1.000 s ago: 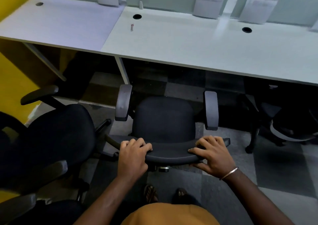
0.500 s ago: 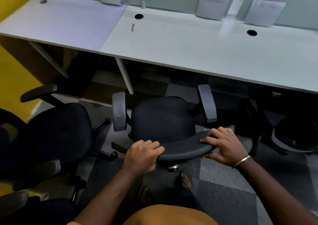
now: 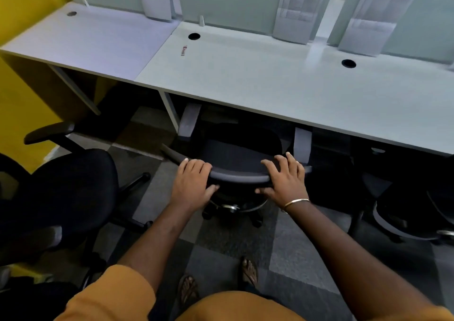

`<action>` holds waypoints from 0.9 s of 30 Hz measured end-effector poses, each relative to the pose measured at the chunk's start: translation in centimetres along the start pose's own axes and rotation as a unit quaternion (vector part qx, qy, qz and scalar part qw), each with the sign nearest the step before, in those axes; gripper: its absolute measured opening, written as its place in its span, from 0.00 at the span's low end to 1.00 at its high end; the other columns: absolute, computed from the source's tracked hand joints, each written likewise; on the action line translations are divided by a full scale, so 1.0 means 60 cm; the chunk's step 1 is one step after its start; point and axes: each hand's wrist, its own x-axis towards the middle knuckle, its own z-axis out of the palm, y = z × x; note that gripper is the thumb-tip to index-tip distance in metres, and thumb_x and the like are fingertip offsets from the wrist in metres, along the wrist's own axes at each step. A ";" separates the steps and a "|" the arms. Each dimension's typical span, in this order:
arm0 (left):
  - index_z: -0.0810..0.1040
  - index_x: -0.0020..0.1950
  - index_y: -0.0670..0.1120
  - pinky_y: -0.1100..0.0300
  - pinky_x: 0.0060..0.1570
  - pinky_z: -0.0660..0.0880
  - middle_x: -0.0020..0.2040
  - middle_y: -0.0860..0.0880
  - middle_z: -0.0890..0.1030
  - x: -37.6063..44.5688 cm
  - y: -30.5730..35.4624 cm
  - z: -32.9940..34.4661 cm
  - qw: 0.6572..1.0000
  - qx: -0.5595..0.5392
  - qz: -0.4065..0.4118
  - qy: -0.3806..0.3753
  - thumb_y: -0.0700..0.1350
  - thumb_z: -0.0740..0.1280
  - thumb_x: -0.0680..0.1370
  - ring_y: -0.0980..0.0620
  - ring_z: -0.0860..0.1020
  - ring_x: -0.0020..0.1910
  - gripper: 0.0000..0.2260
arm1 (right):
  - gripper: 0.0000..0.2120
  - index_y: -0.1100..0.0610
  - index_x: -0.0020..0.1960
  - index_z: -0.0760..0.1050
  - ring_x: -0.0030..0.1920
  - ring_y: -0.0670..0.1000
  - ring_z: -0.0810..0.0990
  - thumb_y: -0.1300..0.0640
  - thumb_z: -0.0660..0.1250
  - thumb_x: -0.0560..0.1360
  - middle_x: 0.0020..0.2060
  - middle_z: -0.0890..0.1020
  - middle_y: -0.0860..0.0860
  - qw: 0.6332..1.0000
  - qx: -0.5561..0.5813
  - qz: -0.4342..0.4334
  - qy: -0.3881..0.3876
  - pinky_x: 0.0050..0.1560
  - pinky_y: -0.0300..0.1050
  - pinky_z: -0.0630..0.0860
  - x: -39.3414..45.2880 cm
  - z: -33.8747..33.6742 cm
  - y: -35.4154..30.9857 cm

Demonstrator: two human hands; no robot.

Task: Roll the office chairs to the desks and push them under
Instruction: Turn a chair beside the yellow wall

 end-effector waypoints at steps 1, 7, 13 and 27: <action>0.75 0.68 0.49 0.46 0.76 0.64 0.62 0.50 0.77 0.013 0.002 0.001 1.000 -0.001 -0.001 0.006 0.63 0.68 0.77 0.47 0.73 0.67 0.26 | 0.43 0.45 0.78 0.64 0.81 0.65 0.52 0.31 0.73 0.69 0.77 0.63 0.58 1.000 0.003 0.025 0.011 0.77 0.64 0.52 0.000 0.005 -0.005; 0.74 0.67 0.45 0.44 0.75 0.63 0.60 0.46 0.76 0.073 0.012 0.004 0.999 0.046 0.012 0.014 0.67 0.56 0.80 0.43 0.73 0.64 0.30 | 0.38 0.49 0.83 0.57 0.82 0.65 0.37 0.35 0.62 0.79 0.83 0.47 0.63 0.997 0.047 0.044 0.048 0.78 0.67 0.40 -0.001 0.033 -0.005; 0.72 0.66 0.44 0.44 0.74 0.63 0.59 0.46 0.75 0.126 0.013 0.013 0.997 0.068 0.008 0.024 0.66 0.60 0.80 0.43 0.73 0.62 0.28 | 0.46 0.43 0.83 0.36 0.76 0.62 0.21 0.30 0.60 0.78 0.78 0.26 0.58 0.997 0.043 0.026 -0.051 0.75 0.66 0.27 0.067 0.000 0.026; 0.44 0.86 0.49 0.42 0.80 0.57 0.86 0.47 0.45 0.249 0.093 -0.014 0.992 -0.030 -0.031 -0.118 0.58 0.68 0.81 0.40 0.44 0.84 0.43 | 0.52 0.45 0.83 0.34 0.76 0.62 0.21 0.30 0.65 0.76 0.78 0.25 0.58 0.992 0.019 0.058 -0.115 0.76 0.69 0.30 0.213 -0.051 0.123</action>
